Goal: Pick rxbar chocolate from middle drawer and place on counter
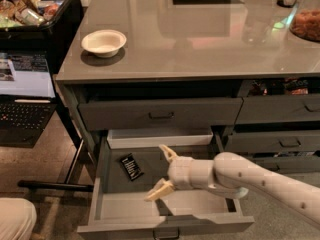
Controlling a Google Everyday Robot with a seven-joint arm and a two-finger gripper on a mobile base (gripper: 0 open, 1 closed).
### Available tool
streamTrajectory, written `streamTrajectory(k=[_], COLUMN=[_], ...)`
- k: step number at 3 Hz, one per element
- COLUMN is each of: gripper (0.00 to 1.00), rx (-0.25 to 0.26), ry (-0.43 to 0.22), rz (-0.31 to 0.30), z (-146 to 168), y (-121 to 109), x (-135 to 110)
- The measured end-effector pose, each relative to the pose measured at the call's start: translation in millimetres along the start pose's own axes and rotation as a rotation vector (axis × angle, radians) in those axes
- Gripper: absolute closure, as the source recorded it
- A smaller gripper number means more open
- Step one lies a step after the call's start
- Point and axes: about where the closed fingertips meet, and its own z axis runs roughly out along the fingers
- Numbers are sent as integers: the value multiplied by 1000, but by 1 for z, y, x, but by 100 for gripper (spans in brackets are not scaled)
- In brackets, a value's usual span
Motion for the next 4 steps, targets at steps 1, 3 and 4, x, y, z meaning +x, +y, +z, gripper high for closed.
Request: streamTrajectory(k=[1,3,4], gripper=[0,0,0], rx=[59,71,52], ry=[24,75,139], rz=[-5,-22,-56], z=[14,26,60], y=[-16,-19,-38], x=[6,10,37])
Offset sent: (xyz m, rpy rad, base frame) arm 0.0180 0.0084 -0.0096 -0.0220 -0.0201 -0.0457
